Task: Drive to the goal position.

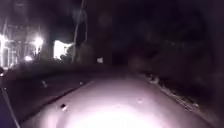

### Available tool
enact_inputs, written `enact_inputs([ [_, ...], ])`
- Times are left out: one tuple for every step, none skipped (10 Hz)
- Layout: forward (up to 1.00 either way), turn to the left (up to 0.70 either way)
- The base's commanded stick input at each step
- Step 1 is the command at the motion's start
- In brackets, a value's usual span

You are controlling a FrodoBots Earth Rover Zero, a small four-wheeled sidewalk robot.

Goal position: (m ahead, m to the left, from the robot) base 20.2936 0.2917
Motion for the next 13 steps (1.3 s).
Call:
enact_inputs([
  [0.50,0.00],
  [0.50,0.00],
  [0.50,0.00],
  [0.50,0.00],
  [0.50,0.02],
  [0.50,0.04],
  [0.50,0.03],
  [0.50,0.04],
  [0.50,0.00],
  [0.50,0.00],
  [0.50,0.00],
  [0.50,0.00],
  [0.50,0.00],
])
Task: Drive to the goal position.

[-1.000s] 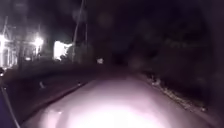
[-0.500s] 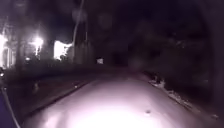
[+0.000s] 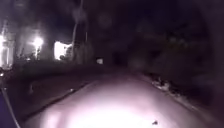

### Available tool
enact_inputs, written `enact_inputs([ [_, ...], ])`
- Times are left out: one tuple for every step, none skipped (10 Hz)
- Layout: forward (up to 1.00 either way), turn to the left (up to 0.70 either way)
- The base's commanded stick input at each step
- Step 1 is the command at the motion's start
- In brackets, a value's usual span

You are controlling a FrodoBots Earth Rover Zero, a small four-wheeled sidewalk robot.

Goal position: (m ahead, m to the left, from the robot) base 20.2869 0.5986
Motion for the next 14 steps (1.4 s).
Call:
enact_inputs([
  [0.50,0.07],
  [0.50,0.05],
  [0.50,0.01],
  [0.50,0.06],
  [0.50,0.09],
  [0.50,0.07],
  [0.50,0.08],
  [0.50,0.03],
  [0.50,0.01],
  [0.50,0.00],
  [0.50,0.00],
  [0.50,0.06],
  [0.50,0.00],
  [0.50,0.00],
])
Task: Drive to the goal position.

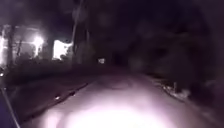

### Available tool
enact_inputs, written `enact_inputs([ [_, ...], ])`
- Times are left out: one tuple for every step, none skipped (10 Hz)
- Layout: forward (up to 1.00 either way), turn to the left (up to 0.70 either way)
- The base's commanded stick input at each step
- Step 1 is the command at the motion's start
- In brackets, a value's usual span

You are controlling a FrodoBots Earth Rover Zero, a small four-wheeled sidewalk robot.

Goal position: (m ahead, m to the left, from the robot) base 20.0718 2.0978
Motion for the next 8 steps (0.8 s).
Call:
enact_inputs([
  [0.50,-0.50],
  [0.50,-0.48],
  [0.50,-0.15],
  [0.50,0.00],
  [0.50,0.00],
  [0.50,0.00],
  [0.50,0.05],
  [0.50,0.05],
])
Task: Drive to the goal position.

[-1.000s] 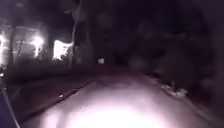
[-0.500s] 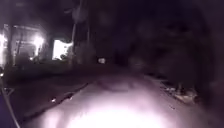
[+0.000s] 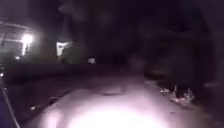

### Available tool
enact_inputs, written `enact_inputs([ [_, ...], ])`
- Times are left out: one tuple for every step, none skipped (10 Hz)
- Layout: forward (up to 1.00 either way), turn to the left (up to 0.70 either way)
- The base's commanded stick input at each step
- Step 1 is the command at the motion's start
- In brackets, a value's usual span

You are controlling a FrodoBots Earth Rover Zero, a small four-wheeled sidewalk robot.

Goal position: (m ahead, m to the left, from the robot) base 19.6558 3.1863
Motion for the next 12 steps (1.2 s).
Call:
enact_inputs([
  [0.50,0.02],
  [0.50,0.00],
  [0.50,0.00],
  [0.50,0.00],
  [0.50,0.00],
  [0.50,0.03],
  [0.50,0.09],
  [0.50,0.07],
  [0.50,0.07],
  [0.50,0.08],
  [0.50,0.07],
  [0.50,0.05],
])
